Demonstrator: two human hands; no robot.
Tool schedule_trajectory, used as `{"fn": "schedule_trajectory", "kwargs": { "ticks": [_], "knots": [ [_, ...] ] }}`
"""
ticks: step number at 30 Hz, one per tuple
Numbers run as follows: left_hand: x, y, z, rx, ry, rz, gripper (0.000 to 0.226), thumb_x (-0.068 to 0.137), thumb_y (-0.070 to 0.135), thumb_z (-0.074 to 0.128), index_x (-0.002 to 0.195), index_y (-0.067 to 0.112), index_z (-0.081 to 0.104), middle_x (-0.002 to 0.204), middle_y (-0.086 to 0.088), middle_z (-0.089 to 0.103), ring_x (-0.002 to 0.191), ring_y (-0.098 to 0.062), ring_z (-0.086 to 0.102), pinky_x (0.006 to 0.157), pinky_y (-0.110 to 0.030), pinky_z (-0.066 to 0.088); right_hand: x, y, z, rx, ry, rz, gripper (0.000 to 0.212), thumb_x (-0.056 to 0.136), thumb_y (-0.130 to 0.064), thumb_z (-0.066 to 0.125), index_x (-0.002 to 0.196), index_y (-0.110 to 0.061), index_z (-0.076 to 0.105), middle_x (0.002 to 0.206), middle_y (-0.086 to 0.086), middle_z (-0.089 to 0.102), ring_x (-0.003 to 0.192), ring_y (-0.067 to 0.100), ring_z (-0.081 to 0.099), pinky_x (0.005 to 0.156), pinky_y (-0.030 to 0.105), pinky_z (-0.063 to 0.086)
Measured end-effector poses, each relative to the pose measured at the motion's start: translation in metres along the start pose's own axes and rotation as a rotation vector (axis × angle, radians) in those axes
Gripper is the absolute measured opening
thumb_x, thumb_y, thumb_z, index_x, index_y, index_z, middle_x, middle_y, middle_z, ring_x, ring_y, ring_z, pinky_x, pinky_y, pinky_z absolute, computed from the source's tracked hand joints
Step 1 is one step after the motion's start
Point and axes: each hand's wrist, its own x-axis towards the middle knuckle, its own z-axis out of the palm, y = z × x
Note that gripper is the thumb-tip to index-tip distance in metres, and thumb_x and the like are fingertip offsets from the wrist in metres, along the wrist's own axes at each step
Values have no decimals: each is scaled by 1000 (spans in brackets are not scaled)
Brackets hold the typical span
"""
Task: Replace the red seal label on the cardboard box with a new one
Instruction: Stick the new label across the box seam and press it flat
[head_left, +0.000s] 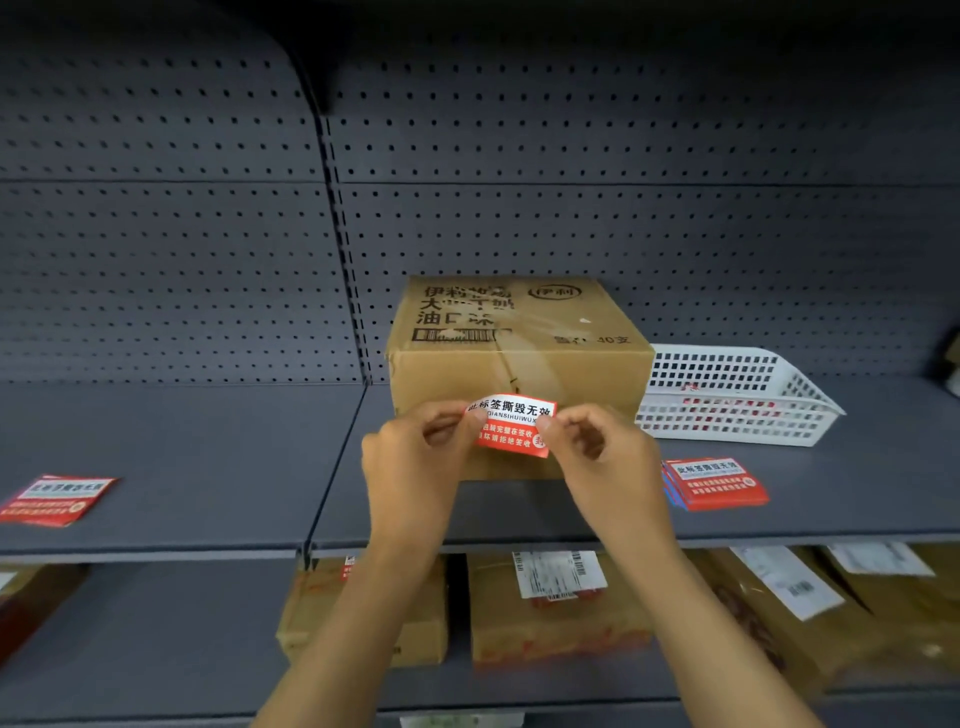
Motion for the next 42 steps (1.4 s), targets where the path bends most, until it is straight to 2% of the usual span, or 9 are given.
{"fn": "schedule_trajectory", "kwargs": {
  "ticks": [3,9,19,25,29,30,33,35,42],
  "knots": [
    [2,-7,7,20,16,27,19,85,38,77,100,28,80,80,25,72,81,14,69,72,-7,55,3,6,4,-27,7,-10,19,89,-42,73,82,-25,73,84,-5,72,76,11,64,63,19,49],
    [5,-15,11,56,65,91,20,81,39,80,97,27,81,90,16,76,79,6,69,73,-5,51,10,11,8,-62,50,-42,18,90,-42,73,83,-26,72,84,-8,71,75,9,65,66,26,54],
    [3,-28,17,68,122,87,20,81,42,80,97,31,80,78,12,73,74,-8,68,73,-33,59,10,16,16,-68,60,-59,14,89,-38,76,81,-27,74,82,-8,70,72,10,63,68,37,56],
    [0,-31,18,78,118,112,23,82,39,80,103,32,77,76,14,71,76,-10,65,74,-31,57,11,19,17,-61,84,-62,16,88,-39,77,81,-24,76,80,-9,69,70,9,61,66,30,54],
    [-1,-26,19,14,106,-22,42,75,42,83,107,34,57,74,14,74,74,2,66,74,-9,49,12,22,16,-66,82,-42,18,88,-42,75,83,-25,76,82,-12,69,73,7,63,68,28,56],
    [0,-26,20,5,107,-34,44,75,42,84,105,35,53,74,14,74,74,4,65,74,-9,48,12,22,16,-67,84,-40,18,88,-42,75,83,-25,77,82,-12,69,72,6,63,68,28,56],
    [0,-28,21,13,110,-43,42,75,46,83,98,38,48,74,15,73,81,-1,68,82,-30,56,12,21,17,-63,96,-38,17,87,-41,76,82,-25,76,81,-11,69,71,7,62,68,30,56],
    [0,-29,22,27,119,-46,41,75,48,82,94,40,47,74,17,73,85,-6,69,82,-36,56,13,20,18,-68,107,-31,17,87,-41,76,81,-26,77,80,-11,68,71,8,62,68,32,56],
    [0,-30,26,148,180,-8,38,74,59,77,92,39,50,70,24,69,91,-9,61,70,-30,50,13,18,19,-90,150,-32,17,86,-44,77,82,-28,77,78,-9,69,71,10,63,66,36,57]
  ]
}}
